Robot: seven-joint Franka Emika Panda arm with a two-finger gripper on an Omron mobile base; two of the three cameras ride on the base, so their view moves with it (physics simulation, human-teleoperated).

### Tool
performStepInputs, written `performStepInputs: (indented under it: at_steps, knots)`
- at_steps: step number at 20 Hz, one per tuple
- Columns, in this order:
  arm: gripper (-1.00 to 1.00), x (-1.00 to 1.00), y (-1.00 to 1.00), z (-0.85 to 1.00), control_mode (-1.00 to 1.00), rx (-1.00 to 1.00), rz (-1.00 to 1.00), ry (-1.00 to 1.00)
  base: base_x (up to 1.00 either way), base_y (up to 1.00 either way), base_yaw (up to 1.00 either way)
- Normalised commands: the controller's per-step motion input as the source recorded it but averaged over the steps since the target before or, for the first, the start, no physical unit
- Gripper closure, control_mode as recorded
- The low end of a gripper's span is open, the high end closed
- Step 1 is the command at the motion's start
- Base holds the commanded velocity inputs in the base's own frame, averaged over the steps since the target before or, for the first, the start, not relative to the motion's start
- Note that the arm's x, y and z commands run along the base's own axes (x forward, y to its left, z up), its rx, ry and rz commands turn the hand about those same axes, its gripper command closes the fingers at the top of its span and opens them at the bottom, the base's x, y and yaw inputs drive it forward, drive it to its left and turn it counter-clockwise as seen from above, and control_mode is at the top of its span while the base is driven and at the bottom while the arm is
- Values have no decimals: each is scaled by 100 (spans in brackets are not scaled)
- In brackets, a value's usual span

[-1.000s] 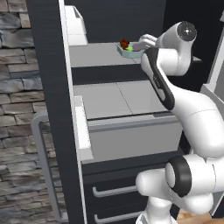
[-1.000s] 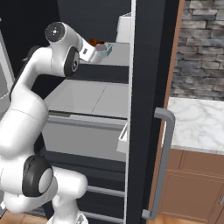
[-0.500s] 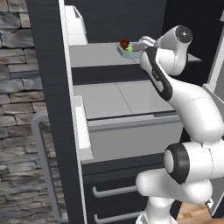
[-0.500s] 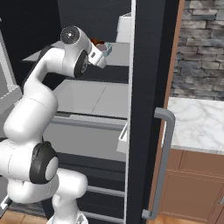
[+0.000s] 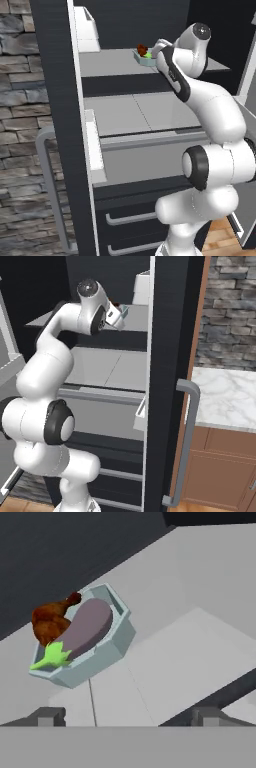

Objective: Place the tupperware containing the chicken drumstick and eggplant meal in the microwave. Close the microwave door and press the start button to reheat the meal.

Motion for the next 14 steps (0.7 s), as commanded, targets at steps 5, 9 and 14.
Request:
performStepInputs:
  at_steps: [5,9,14]
  knots:
    - [-100,35,0,-1,-100,0,0,7,0,0,0]
    - [-100,33,0,-7,-100,0,0,7,0,0,0]
    - [-100,34,0,-12,-100,0,0,5,0,0,0]
